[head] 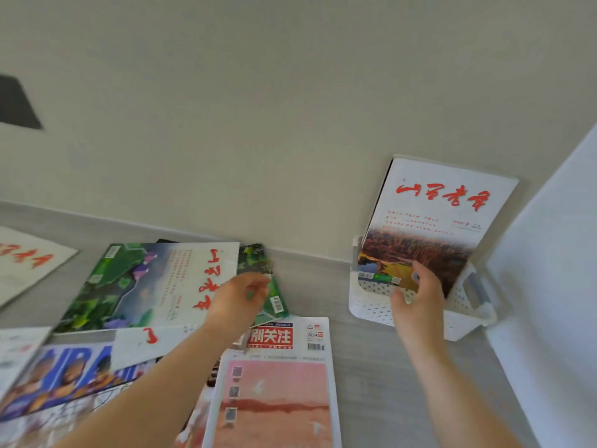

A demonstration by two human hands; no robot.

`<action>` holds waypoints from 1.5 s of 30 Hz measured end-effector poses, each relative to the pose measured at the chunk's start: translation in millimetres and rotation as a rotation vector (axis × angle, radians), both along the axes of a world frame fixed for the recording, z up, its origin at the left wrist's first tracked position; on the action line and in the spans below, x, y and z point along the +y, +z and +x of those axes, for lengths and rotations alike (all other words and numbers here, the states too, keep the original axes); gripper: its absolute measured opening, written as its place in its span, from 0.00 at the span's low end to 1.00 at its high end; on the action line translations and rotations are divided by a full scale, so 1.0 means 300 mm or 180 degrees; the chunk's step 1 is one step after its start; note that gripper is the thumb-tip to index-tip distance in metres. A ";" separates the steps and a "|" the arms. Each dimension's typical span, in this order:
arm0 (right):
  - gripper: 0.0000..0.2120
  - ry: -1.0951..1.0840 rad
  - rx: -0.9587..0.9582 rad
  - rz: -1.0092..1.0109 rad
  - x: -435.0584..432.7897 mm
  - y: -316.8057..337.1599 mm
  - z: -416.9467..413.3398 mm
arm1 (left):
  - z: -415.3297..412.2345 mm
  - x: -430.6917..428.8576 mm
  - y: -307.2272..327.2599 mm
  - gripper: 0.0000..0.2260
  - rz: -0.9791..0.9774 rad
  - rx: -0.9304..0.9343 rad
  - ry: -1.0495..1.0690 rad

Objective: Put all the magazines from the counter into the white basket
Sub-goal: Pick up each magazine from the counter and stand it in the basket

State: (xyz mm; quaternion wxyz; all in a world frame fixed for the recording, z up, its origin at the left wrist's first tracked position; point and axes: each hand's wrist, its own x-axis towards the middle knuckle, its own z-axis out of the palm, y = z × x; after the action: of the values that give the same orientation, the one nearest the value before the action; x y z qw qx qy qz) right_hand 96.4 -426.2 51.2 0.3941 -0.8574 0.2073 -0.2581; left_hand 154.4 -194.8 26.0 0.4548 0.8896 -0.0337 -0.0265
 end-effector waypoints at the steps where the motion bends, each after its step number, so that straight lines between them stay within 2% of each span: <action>1: 0.23 0.0110 0.0066 0.0030 0.063 -0.022 -0.009 | -0.020 0.077 -0.018 0.09 0.0082 0.0039 0.0112; 6: 0.24 0.0797 0.0933 -0.0152 0.374 -0.189 -0.053 | -0.067 0.405 -0.100 0.11 0.0549 0.0340 0.0576; 12: 0.28 0.1276 0.1807 -0.0867 0.615 -0.365 -0.081 | -0.021 0.619 -0.160 0.13 0.0852 0.0476 0.0484; 16: 0.26 0.1143 0.1856 -0.1551 0.645 -0.411 -0.090 | 0.089 0.676 -0.177 0.14 0.1147 0.0400 0.0047; 21: 0.26 0.1101 0.1933 -0.1850 0.637 -0.428 -0.080 | 0.313 0.673 -0.182 0.16 0.1435 0.0374 -0.0263; 26: 0.28 0.0909 0.2015 -0.2189 0.657 -0.408 -0.076 | 0.515 0.673 -0.216 0.29 0.1584 0.0535 -0.0465; 30: 0.30 0.0906 0.2340 -0.2040 0.678 -0.377 -0.071 | 0.618 0.707 -0.236 0.36 0.1606 0.0660 -0.0737; 33: 0.32 0.0858 0.2364 -0.2119 0.670 -0.384 -0.065 | 0.656 0.715 -0.241 0.43 0.2054 0.0737 -0.0761; 36: 0.32 0.0845 0.2393 -0.2200 0.671 -0.384 -0.060 | 0.666 0.703 -0.228 0.45 0.2755 0.0642 -0.0662; 39: 0.30 0.0858 0.2448 -0.2150 0.672 -0.382 -0.067 | 0.654 0.686 -0.197 0.40 0.3154 0.0303 -0.0359; 42: 0.24 0.0891 0.2364 -0.2306 0.667 -0.389 -0.072 | 0.633 0.661 -0.150 0.24 0.3393 -0.0018 -0.0373; 45: 0.24 0.0875 0.2377 -0.2221 0.673 -0.380 -0.072 | 0.606 0.651 -0.089 0.10 0.3038 0.0123 -0.0517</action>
State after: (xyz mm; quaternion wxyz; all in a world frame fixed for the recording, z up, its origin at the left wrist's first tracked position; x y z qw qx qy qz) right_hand 74.8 -224.2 -62.8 0.0149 -0.9904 0.1210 0.0653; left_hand 336.2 0.6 -0.6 -0.0070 0.9927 -0.0787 -0.0909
